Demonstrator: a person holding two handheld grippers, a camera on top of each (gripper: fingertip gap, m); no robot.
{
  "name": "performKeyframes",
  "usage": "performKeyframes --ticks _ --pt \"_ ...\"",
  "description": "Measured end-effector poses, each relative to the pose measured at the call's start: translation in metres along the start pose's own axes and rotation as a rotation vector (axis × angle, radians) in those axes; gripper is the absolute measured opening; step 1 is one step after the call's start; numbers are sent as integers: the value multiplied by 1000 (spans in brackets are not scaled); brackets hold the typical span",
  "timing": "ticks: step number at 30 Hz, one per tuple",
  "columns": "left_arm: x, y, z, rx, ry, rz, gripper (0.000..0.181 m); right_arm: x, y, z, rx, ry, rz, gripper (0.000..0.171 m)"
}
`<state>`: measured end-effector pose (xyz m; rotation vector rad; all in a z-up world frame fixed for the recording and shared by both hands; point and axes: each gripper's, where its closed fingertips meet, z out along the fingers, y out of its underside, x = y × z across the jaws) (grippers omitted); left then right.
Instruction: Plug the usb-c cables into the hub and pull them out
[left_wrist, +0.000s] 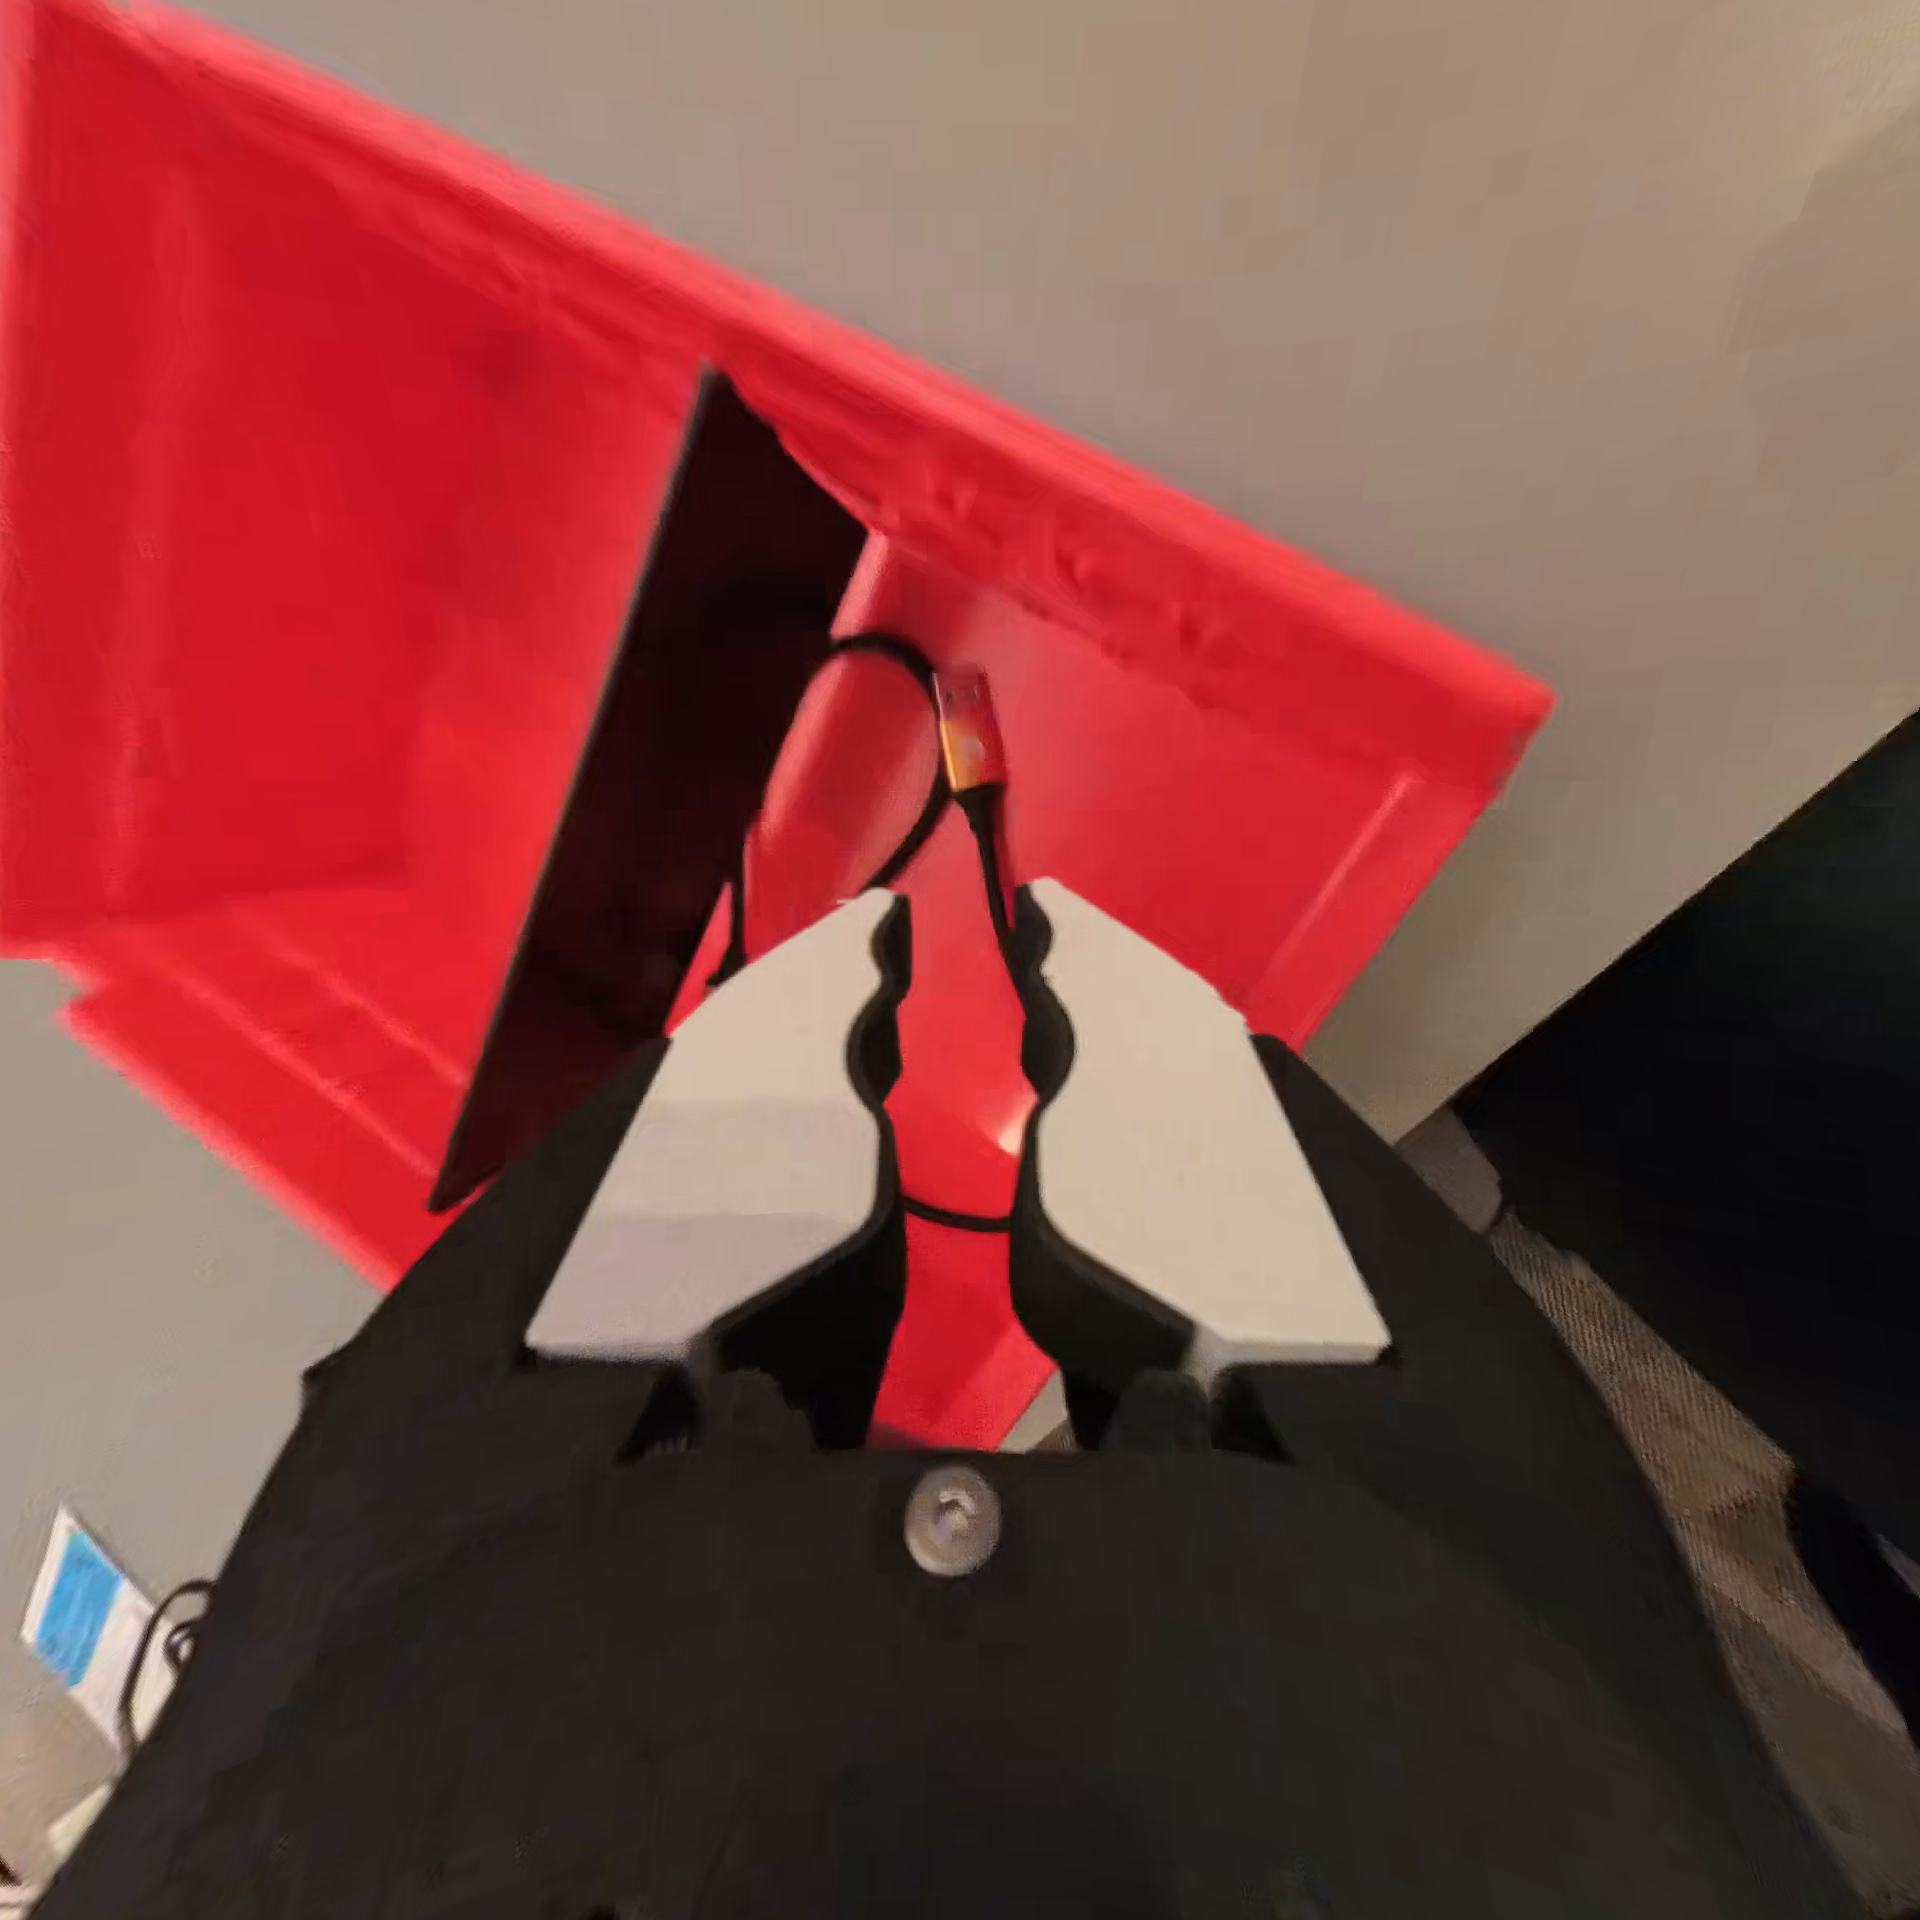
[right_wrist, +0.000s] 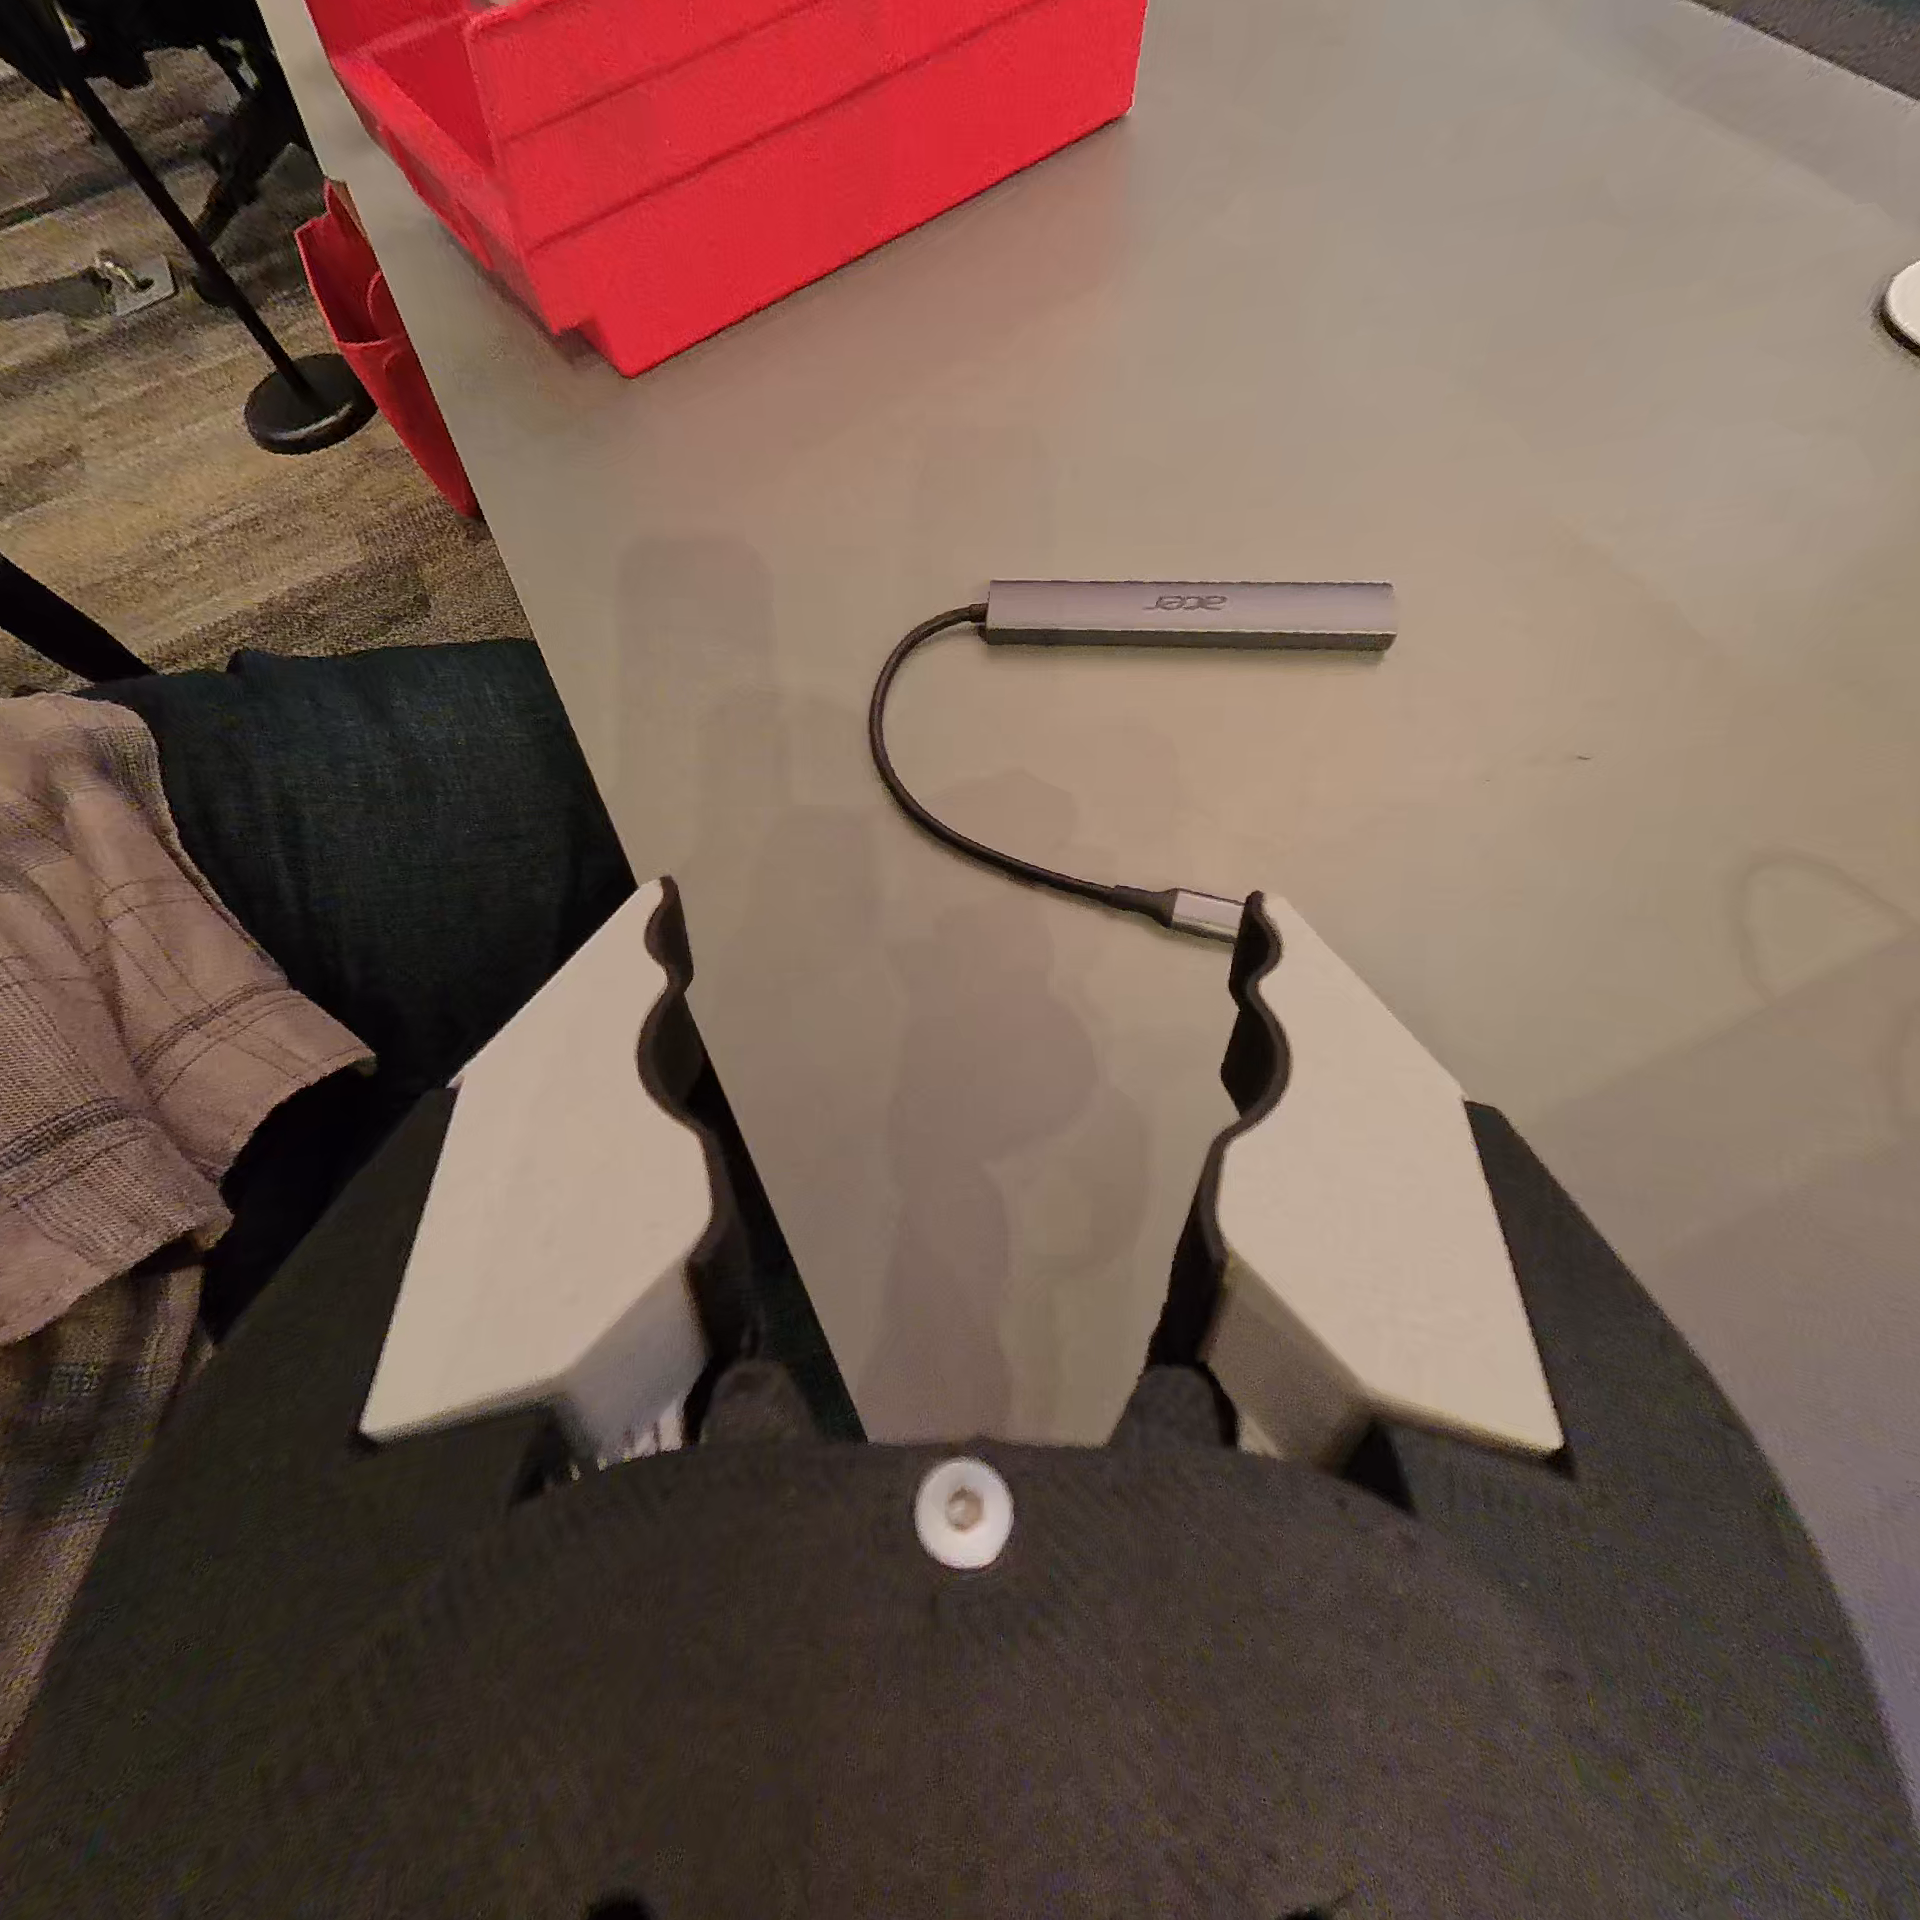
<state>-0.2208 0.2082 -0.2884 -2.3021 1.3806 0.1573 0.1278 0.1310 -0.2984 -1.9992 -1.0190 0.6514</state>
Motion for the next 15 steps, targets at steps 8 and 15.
performKeyframes --ticks 8,15 --pt "10 36 63 -203 197 -133 27 1 3 -2 -14 4 14 102" --pt "6 35 68 -219 204 -141 3 1 4 0 -13 -3 18 102"
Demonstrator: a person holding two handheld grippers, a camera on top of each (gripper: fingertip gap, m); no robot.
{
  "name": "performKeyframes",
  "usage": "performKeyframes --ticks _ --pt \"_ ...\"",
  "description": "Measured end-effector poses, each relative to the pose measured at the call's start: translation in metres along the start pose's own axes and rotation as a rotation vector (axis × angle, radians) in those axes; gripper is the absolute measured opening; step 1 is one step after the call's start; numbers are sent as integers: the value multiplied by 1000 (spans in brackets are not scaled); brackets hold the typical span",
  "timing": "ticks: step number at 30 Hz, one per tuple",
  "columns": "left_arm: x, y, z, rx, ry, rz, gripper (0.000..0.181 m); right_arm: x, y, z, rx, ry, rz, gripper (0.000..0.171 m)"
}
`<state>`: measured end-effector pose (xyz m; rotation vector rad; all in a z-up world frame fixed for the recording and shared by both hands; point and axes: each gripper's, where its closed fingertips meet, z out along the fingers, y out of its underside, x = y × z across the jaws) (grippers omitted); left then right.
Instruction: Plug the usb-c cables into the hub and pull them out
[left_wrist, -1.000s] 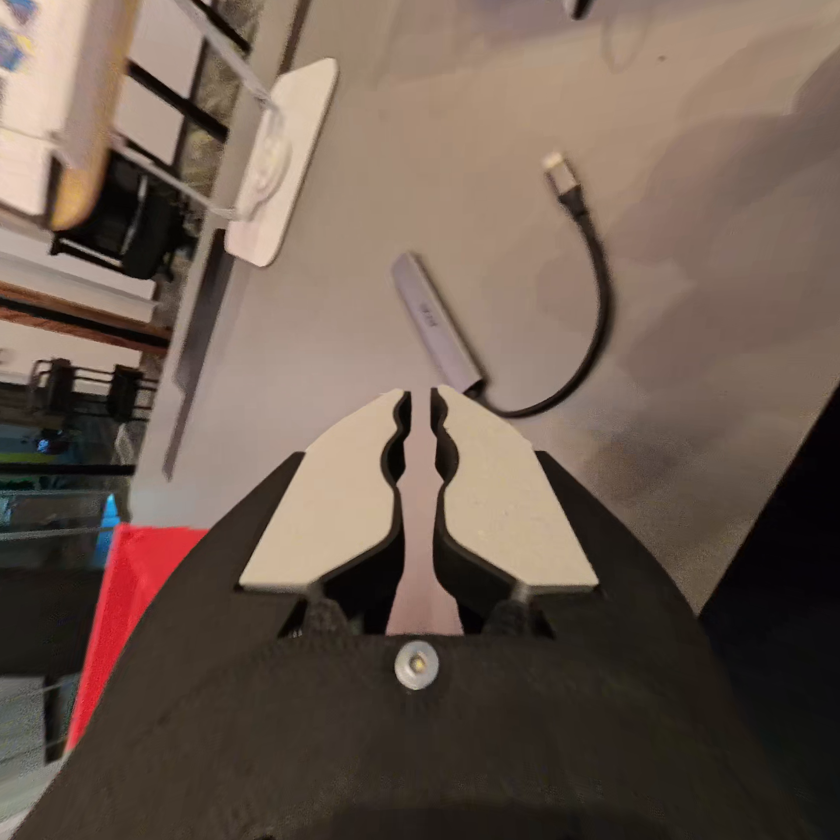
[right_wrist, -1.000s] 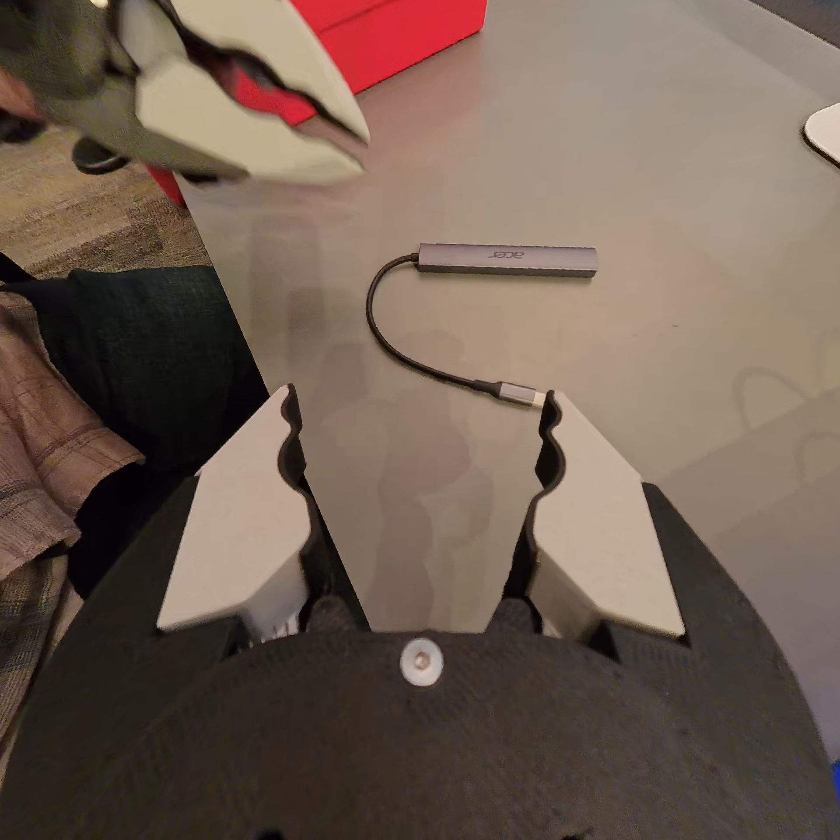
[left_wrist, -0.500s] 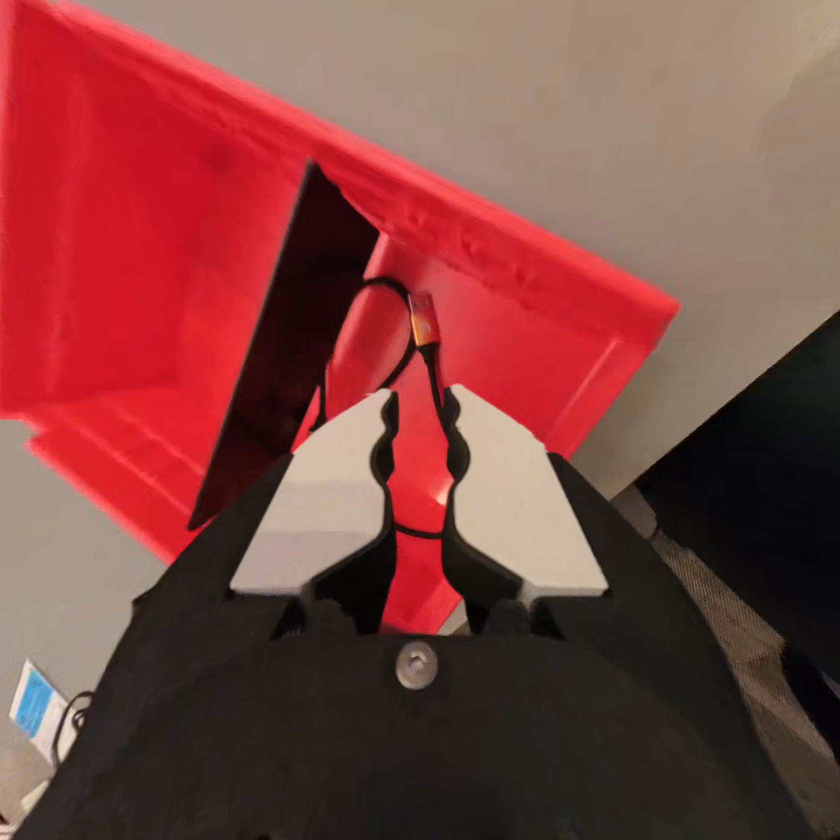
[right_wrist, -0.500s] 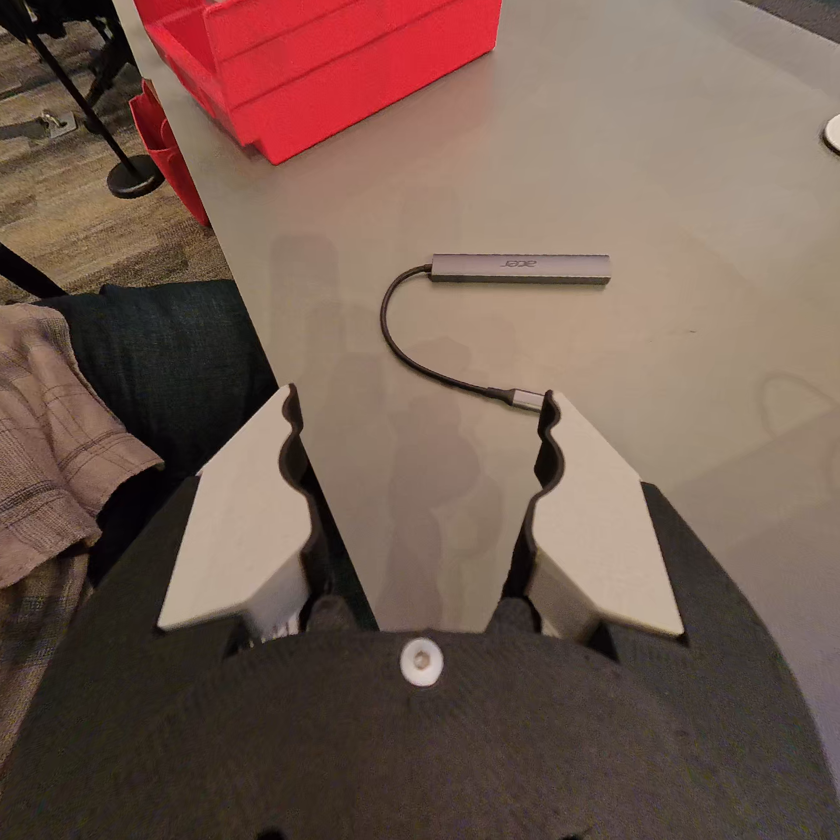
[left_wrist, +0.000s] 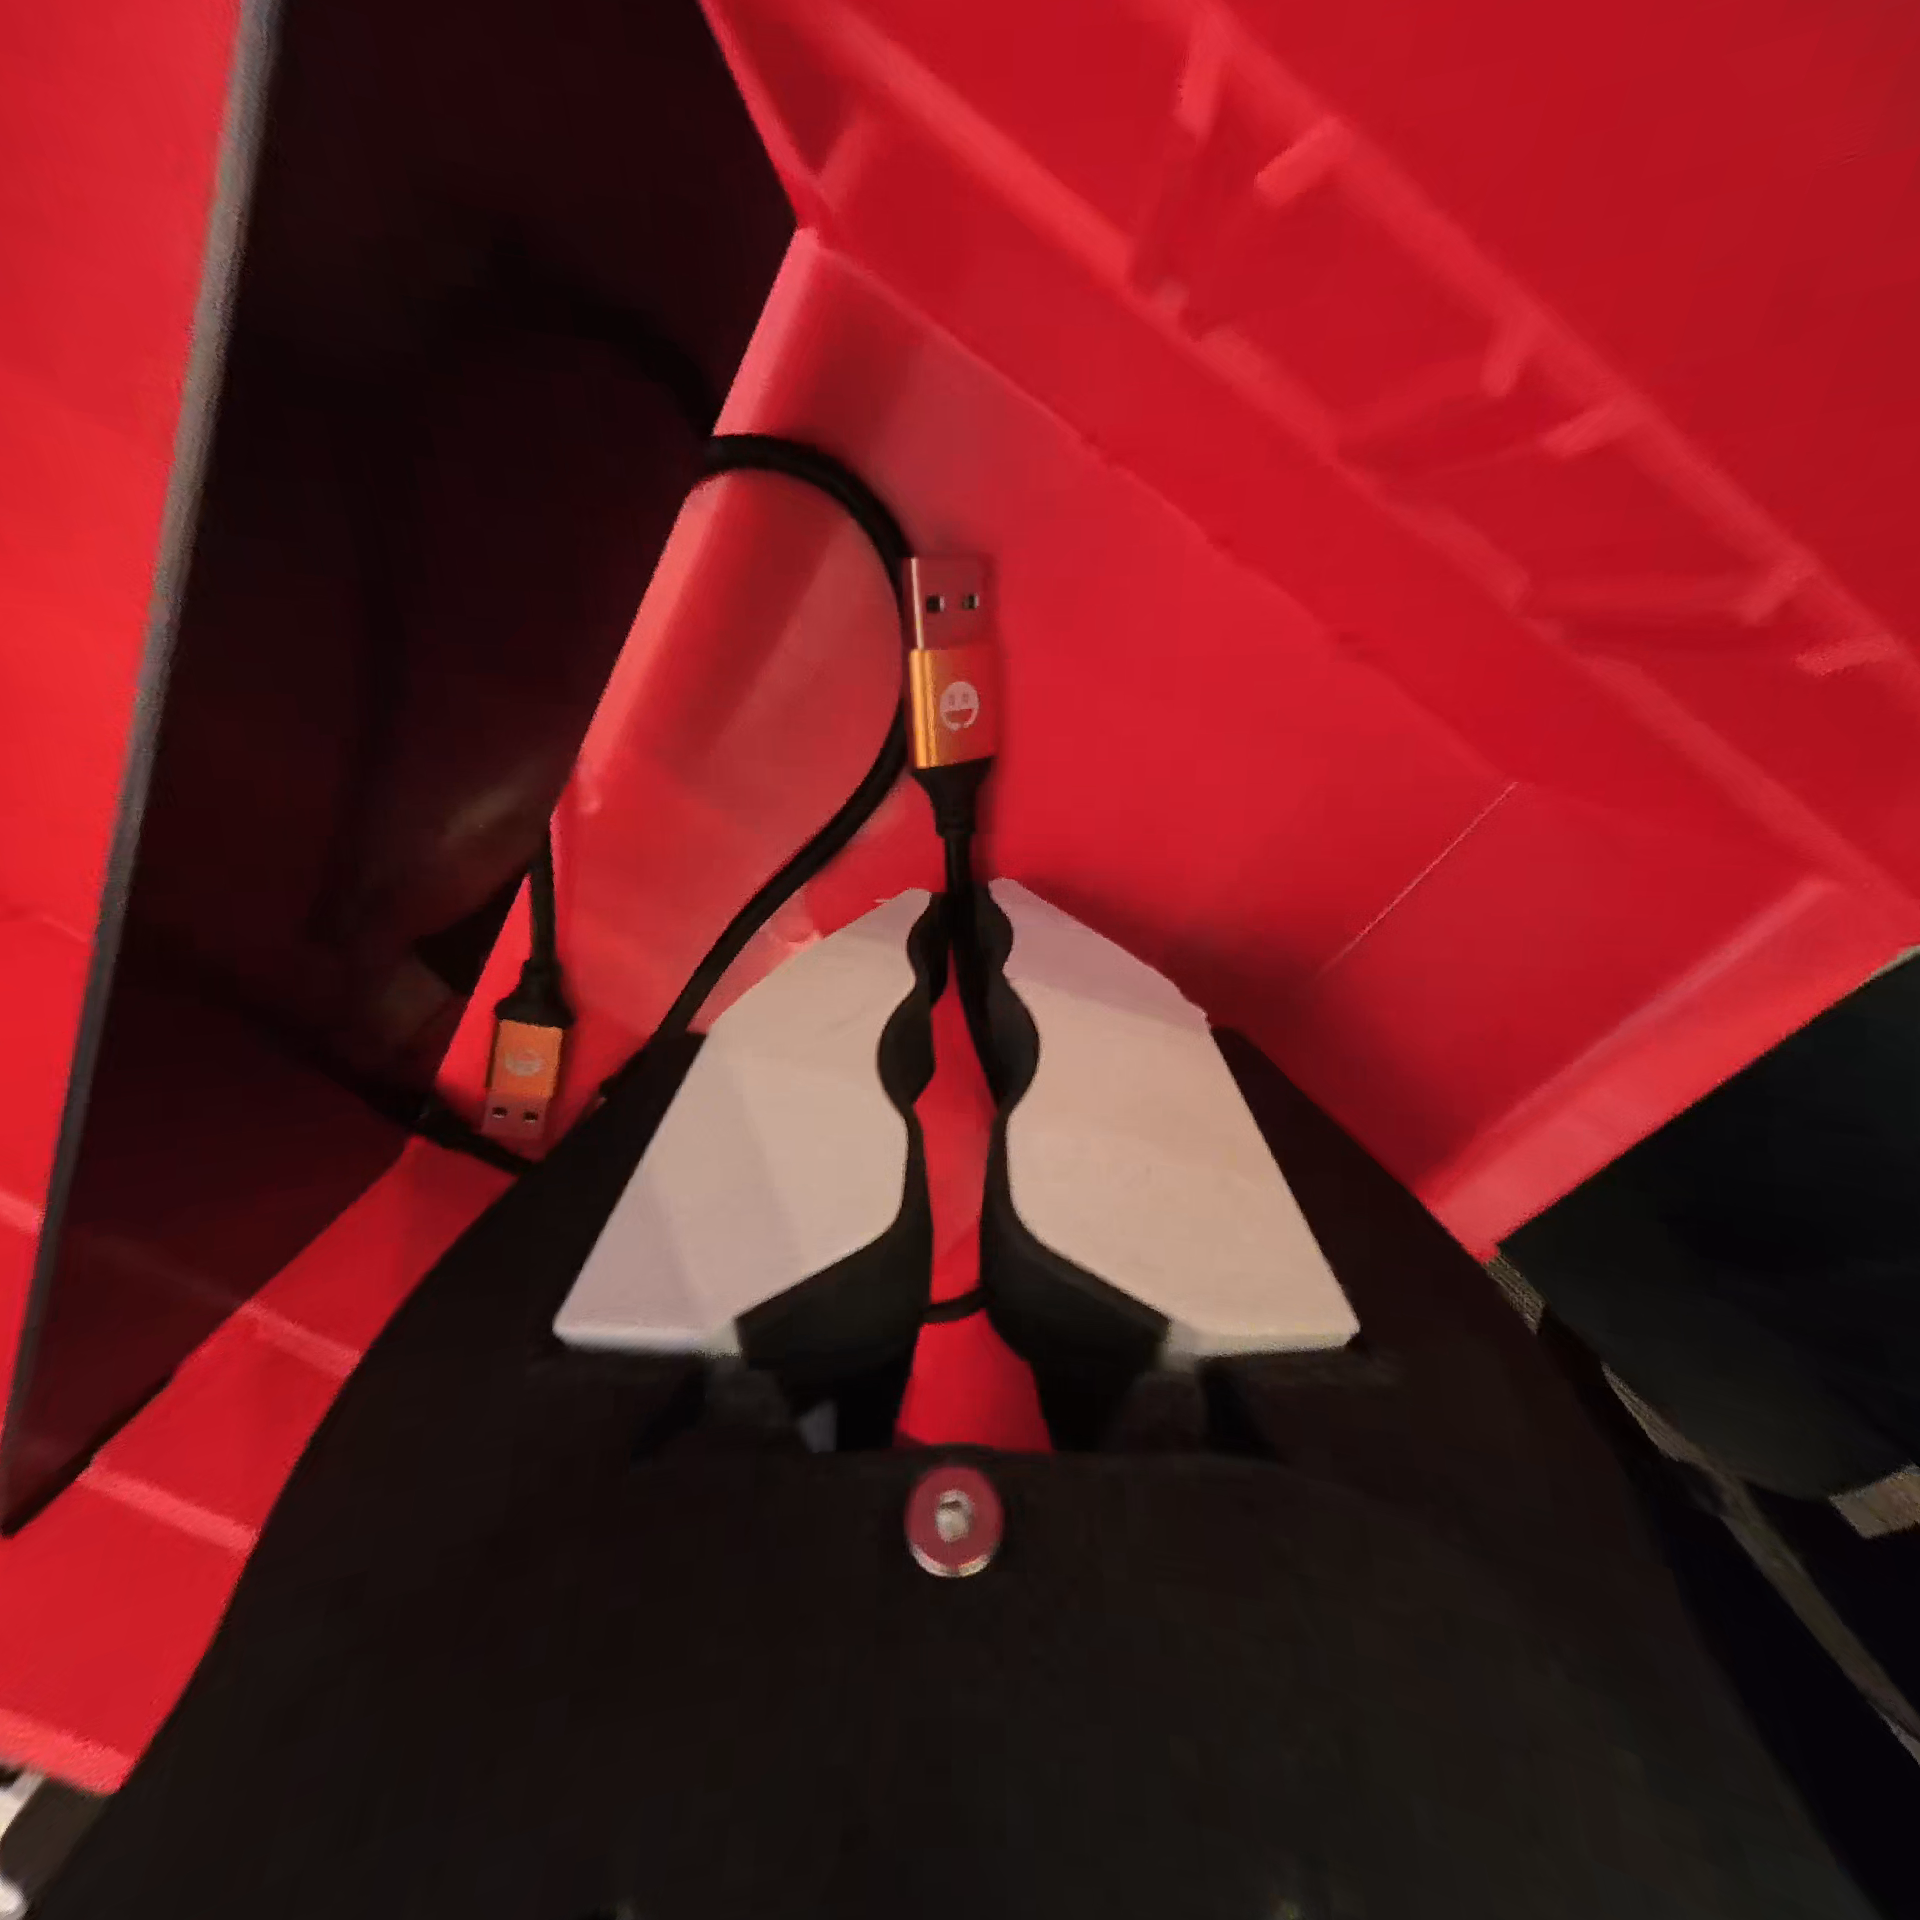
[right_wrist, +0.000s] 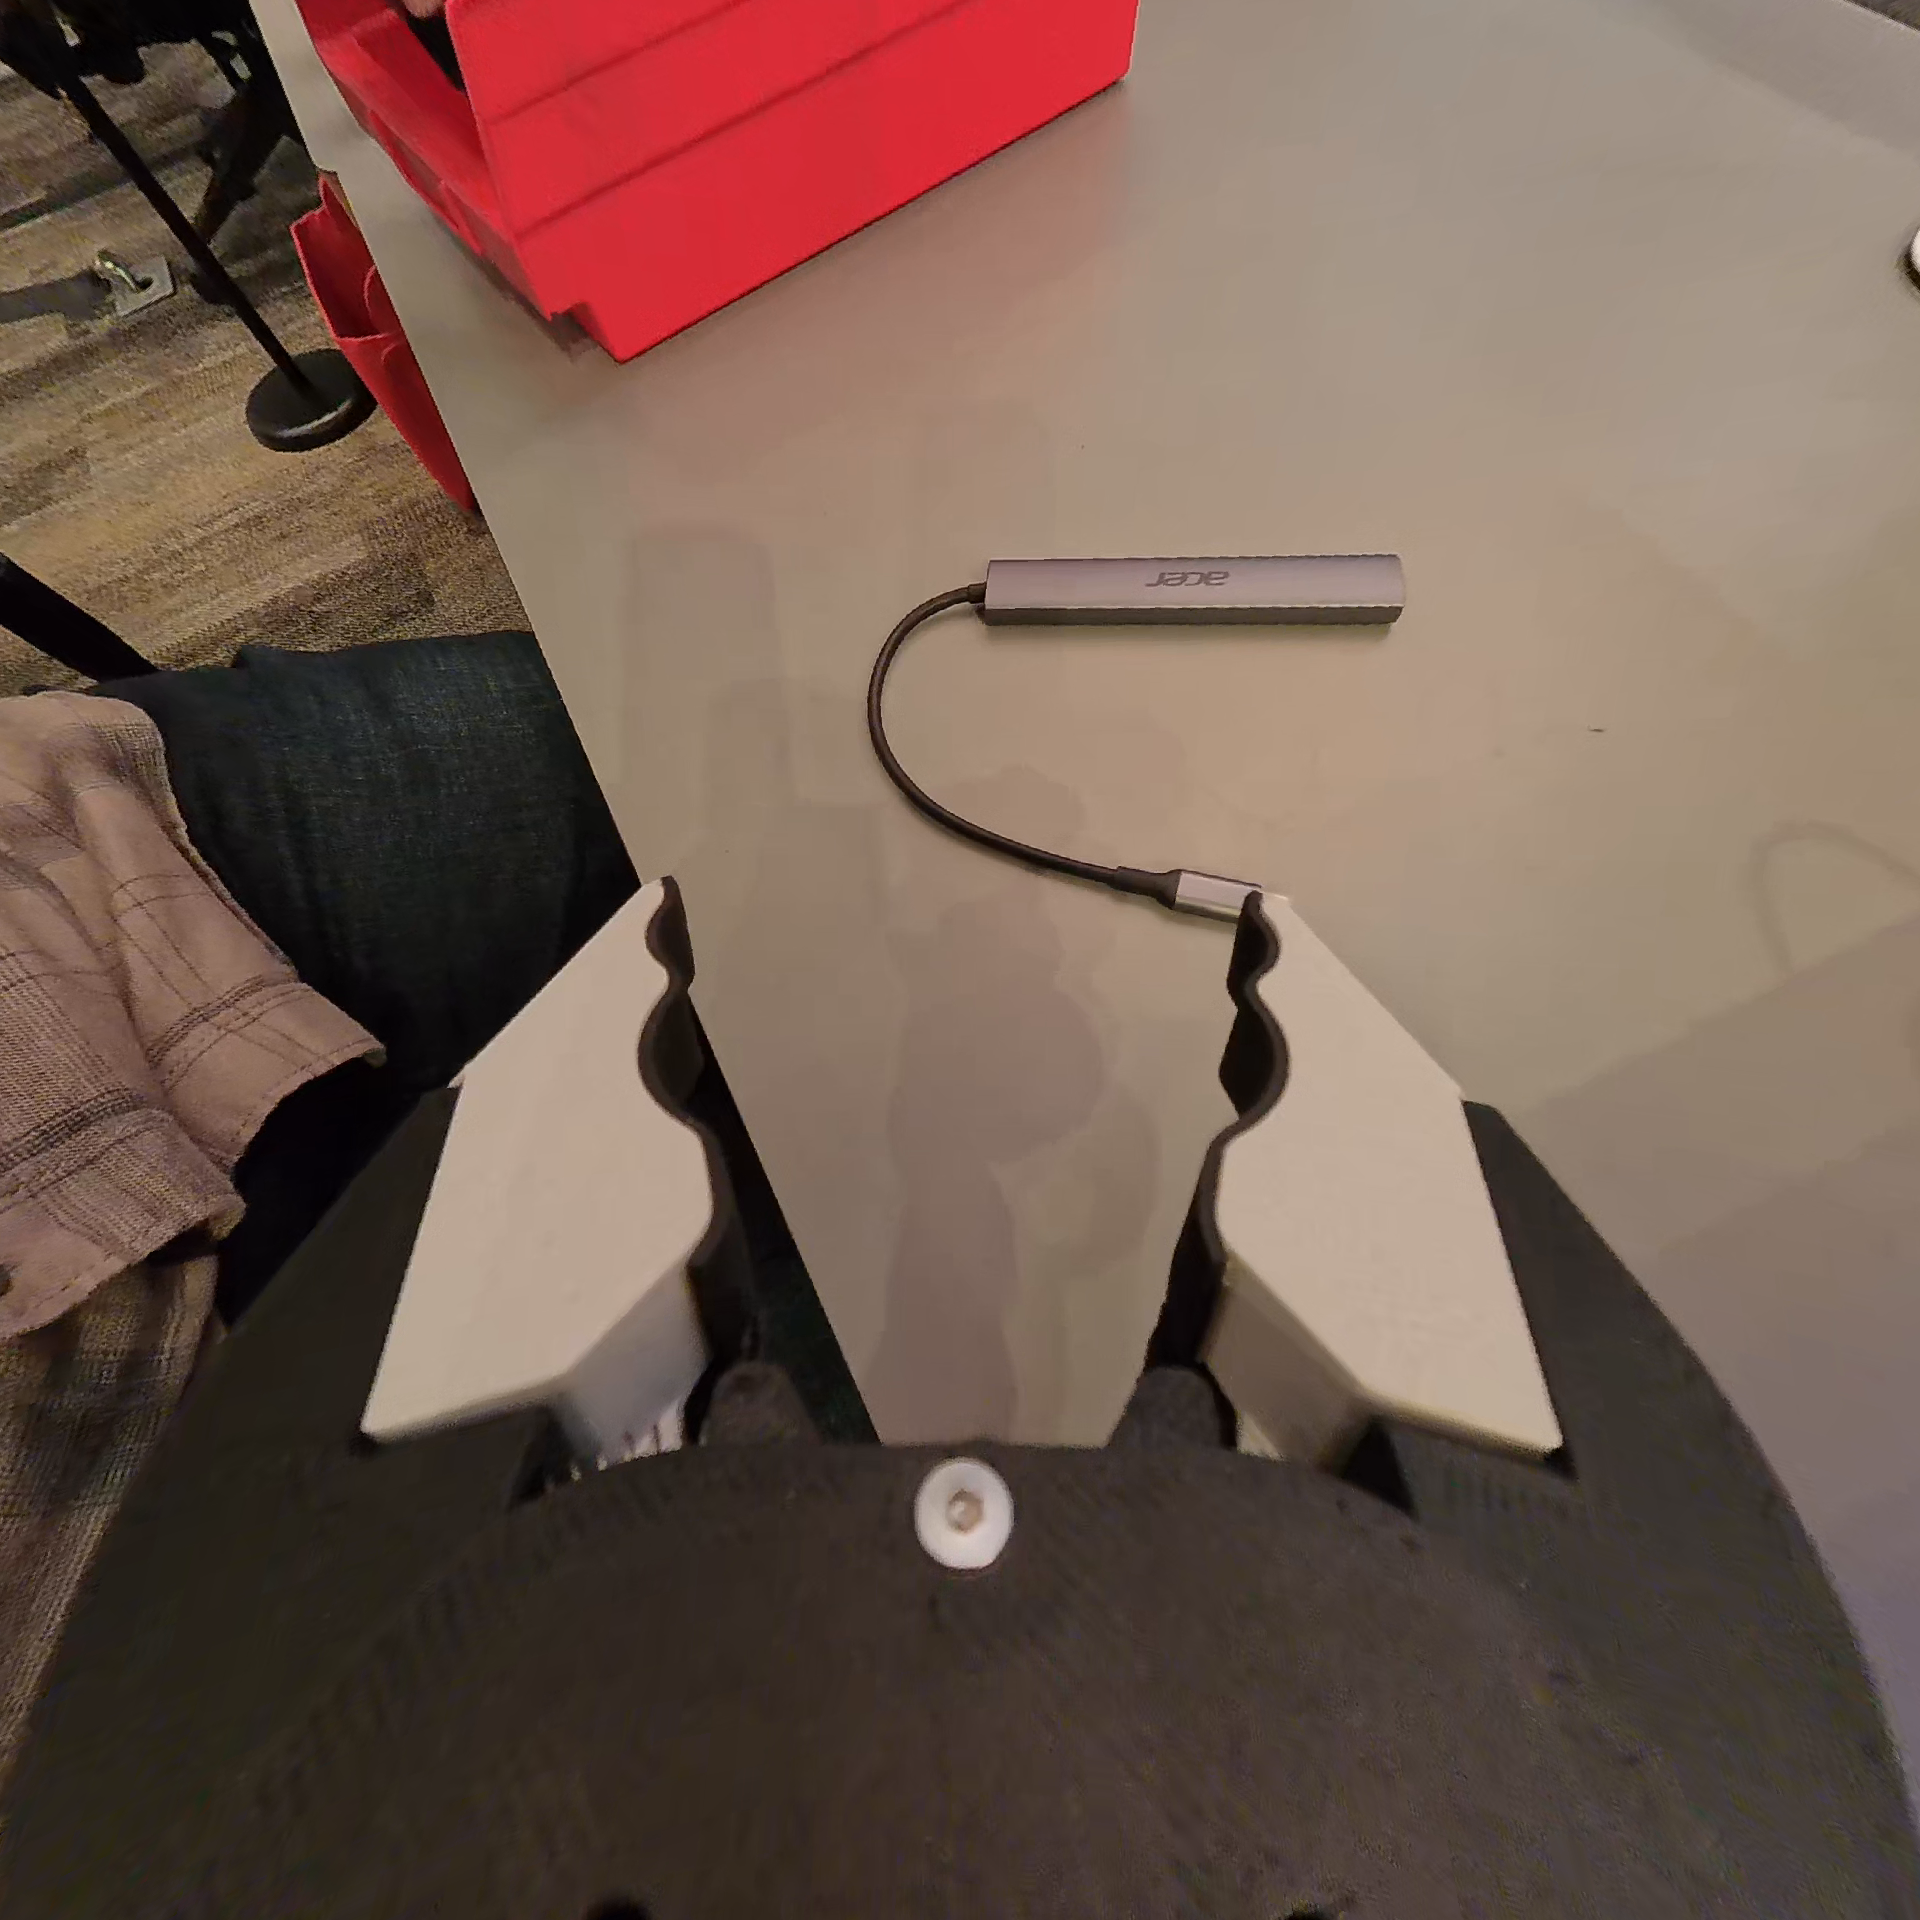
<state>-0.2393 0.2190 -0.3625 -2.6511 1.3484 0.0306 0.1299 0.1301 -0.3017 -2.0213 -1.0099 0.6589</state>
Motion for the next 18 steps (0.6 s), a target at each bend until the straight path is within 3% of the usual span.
performKeyframes --ticks 6,14,18 --pt "-16 -3 -41 136 -121 -42 3 1 0 -2 8 -3 4 102" --pt "-40 -18 -157 485 -330 -135 3 -2 -5 -3 31 -12 -3 101" --pt "-43 -27 -202 579 -427 -129 3 -5 -9 -5 36 -8 -19 101"
